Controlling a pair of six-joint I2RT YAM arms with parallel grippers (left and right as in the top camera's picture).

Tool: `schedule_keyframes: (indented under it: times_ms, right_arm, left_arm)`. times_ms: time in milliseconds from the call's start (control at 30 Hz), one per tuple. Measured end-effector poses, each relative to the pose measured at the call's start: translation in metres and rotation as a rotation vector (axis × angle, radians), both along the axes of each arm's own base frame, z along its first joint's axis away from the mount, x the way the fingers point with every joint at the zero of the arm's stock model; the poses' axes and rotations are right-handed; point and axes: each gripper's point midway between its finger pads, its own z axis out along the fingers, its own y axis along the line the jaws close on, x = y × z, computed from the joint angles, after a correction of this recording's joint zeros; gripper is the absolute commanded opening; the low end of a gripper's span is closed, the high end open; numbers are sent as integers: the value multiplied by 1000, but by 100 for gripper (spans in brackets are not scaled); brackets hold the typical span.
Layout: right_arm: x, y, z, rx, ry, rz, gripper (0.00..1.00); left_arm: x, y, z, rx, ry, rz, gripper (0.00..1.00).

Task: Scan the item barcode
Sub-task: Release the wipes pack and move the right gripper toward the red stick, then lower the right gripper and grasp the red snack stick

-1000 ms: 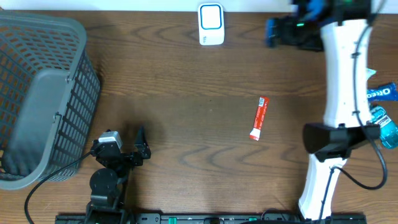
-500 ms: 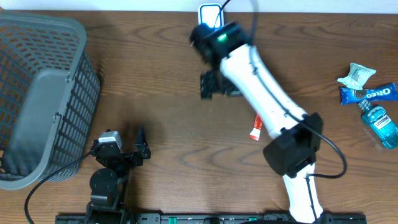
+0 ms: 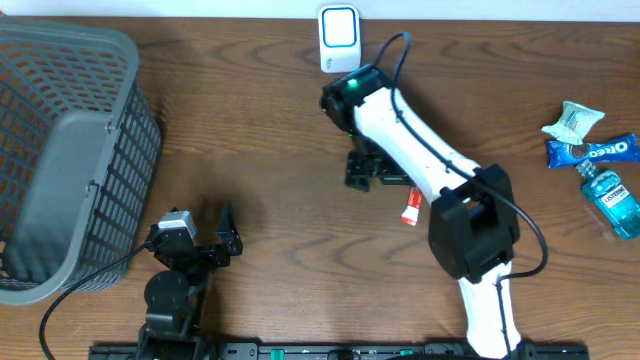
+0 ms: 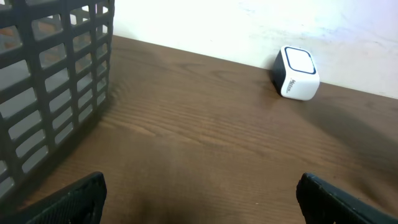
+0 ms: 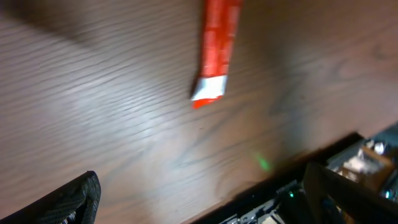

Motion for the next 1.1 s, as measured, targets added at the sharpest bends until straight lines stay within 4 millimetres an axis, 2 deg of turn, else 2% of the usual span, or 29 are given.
schedule_keyframes:
  times_ms: [100, 167, 233, 333, 433, 533, 600, 667, 733, 800, 833, 867, 1000, 1033, 1100]
  right_arm:
    - [16, -25, 9, -56, -83, -38, 99]
    - [30, -41, 27, -78, -168, -47, 99]
    - [42, -52, 56, -73, -264, -41, 99]
    - [49, -64, 126, -18, -454, -7, 99]
    - [23, -78, 209, 70, -666, 40, 99]
    - [-21, -97, 273, 165, -852, 67, 99]
    - [-54, -112, 303, 220, -965, 67, 99]
    - [-85, -127, 317, 254, -1041, 55, 99]
    - [-101, -135, 312, 272, -1075, 38, 99]
    - [-101, -134, 295, 278, -1081, 31, 99]
    - [-95, -131, 280, 273, -1067, 30, 99]
    - [-86, -127, 262, 263, -1043, 31, 99]
    - [-40, -101, 166, 226, -919, 60, 99]
    - [-29, -94, 136, 224, -883, 75, 99]
    - [-20, -84, 91, 236, -812, 102, 99]
  left_arm:
    - [0, 0, 0, 0, 0, 0, 98]
    - [0, 0, 0, 0, 0, 0, 98]
    - [0, 0, 0, 0, 0, 0, 98]
    - [0, 0, 0, 0, 0, 0, 98]
    - [0, 0, 0, 0, 0, 0, 98]
    - [0, 0, 0, 0, 0, 0, 98]
    - [0, 0, 0, 0, 0, 0, 98]
    - [0, 0, 0, 0, 0, 0, 98]
    - [0, 0, 0, 0, 0, 0, 98]
    - [0, 0, 0, 0, 0, 0, 98]
    - [0, 0, 0, 0, 0, 0, 98]
    - [0, 0, 0, 0, 0, 0, 98]
    - [0, 0, 0, 0, 0, 0, 98]
    - [0, 0, 0, 0, 0, 0, 98]
    - [0, 0, 0, 0, 0, 0, 98]
